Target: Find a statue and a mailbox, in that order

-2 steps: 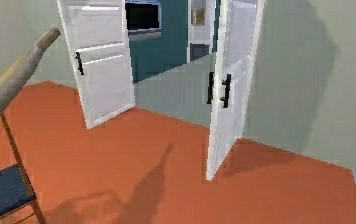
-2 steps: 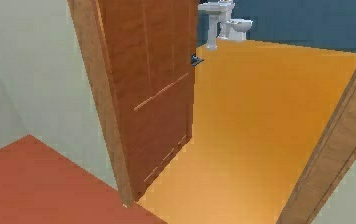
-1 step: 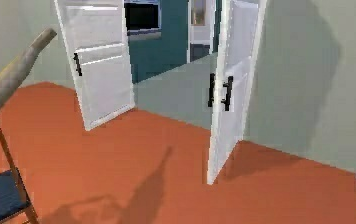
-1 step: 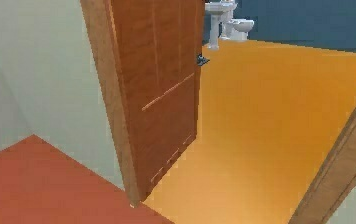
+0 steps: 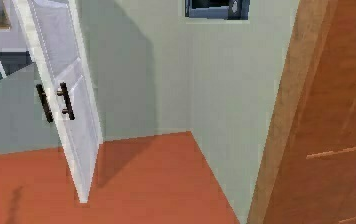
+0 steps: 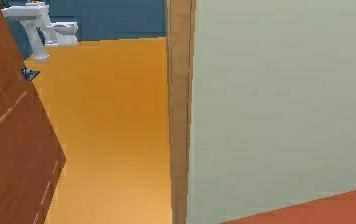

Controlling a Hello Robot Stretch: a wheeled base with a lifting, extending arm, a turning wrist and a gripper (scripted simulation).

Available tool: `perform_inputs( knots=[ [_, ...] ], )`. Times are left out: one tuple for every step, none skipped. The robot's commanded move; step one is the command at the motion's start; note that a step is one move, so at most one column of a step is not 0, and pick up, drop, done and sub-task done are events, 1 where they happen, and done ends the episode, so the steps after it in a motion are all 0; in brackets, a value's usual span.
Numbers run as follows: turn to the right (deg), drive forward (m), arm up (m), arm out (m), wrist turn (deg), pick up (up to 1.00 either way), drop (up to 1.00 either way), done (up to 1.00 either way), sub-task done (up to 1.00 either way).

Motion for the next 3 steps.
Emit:
perform_inputs(
  knots=[
    [9.0,0.0,0.0,0.0,0.0,0.0,0.0,0.0,0.0],
    [0.0,0.3,0.0,0.0,0.0,0.0,0.0,0.0,0.0],
    [45.0,0.0,0.0,0.0,0.0,0.0,0.0,0.0,0.0]
  ],
)
